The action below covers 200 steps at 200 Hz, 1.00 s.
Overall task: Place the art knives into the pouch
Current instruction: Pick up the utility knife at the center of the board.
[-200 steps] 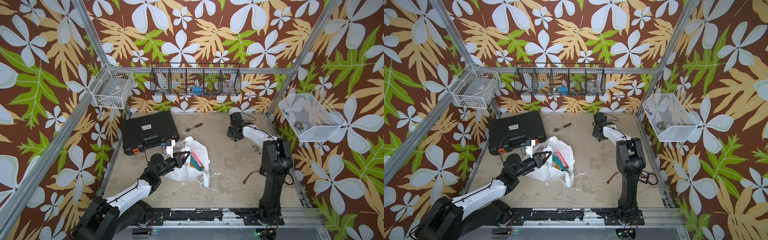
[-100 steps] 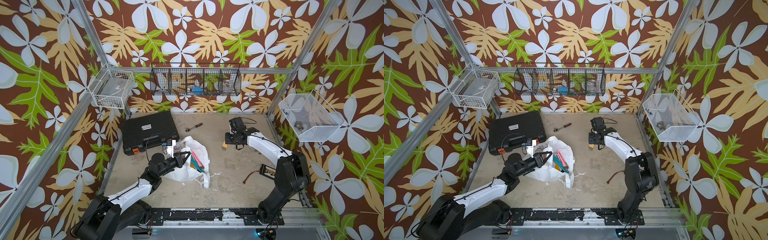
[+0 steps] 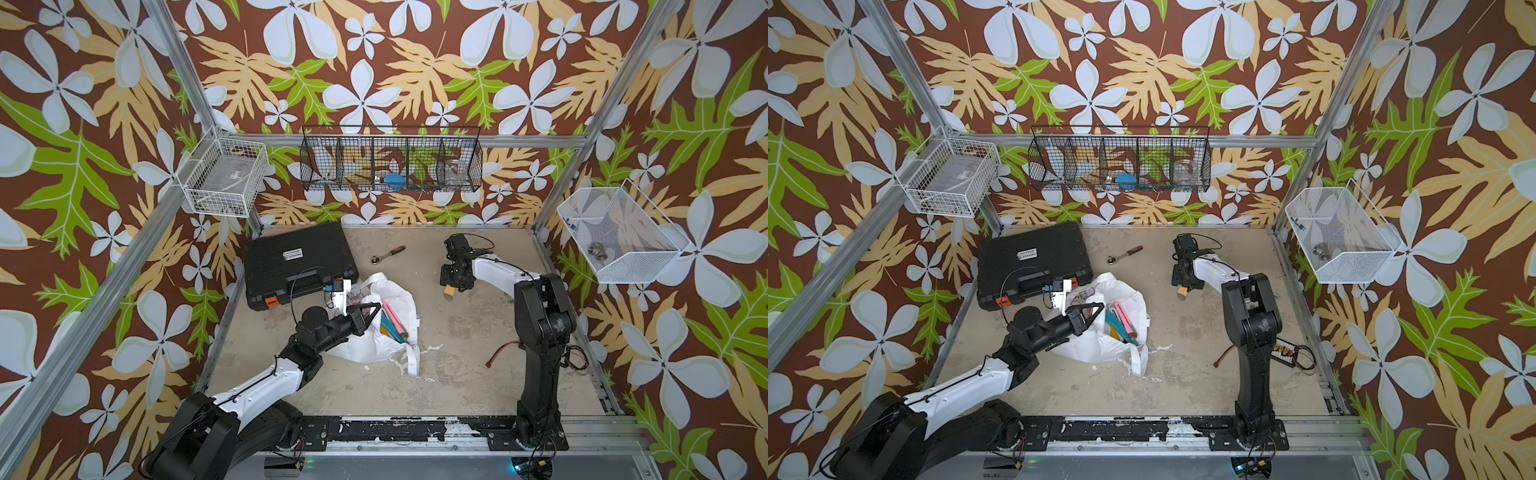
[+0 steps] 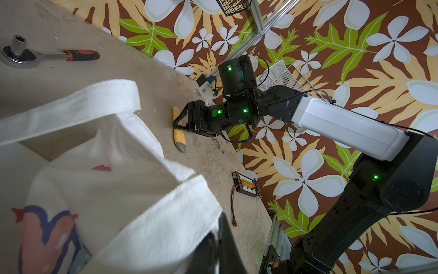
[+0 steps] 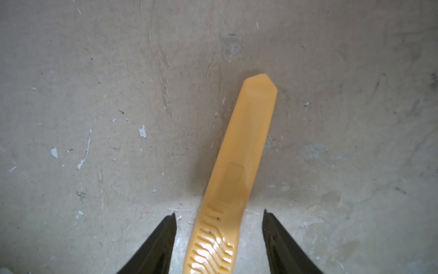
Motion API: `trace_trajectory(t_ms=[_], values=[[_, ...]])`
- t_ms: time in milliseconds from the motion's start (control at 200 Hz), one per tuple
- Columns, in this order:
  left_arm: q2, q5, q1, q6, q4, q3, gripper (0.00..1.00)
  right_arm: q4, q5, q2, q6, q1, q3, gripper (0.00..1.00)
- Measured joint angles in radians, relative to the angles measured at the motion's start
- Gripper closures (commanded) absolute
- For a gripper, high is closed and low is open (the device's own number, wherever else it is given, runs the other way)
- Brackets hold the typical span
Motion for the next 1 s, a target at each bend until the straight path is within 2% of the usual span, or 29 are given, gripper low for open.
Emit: trace_trajectory(t_ms=[195,270,356,426,591,726,1002], values=[[-0.002,0.0,0.0,0.0,0.0,-0.003,1.0,0.002,0.012,0.05,0.01,-0.006,0.027,0.38],[-0.005,0.0,0.0,0.0,0.0,-0.004,1.0,0.006,0.021,0.053,0.016,-0.006,0.026,0.46],[-0.006,0.0,0.0,0.0,-0.002,-0.004,1.0,0.026,0.025,0.052,0.021,-0.006,0.014,0.64],[-0.006,0.0,0.0,0.0,-0.004,-0.004,1.0,0.045,0.026,0.047,0.023,-0.007,0.002,0.72],[-0.007,0.0,0.0,0.0,-0.004,-0.005,1.0,0.052,0.011,0.001,-0.002,-0.005,-0.05,0.75],[-0.007,0.0,0.0,0.0,-0.005,-0.005,1.0,0.009,-0.001,-0.093,-0.056,0.014,-0.122,0.75],[0.032,0.0,0.0,0.004,-0.003,0.003,1.0,-0.071,-0.043,-0.441,-0.152,0.151,-0.316,0.74]])
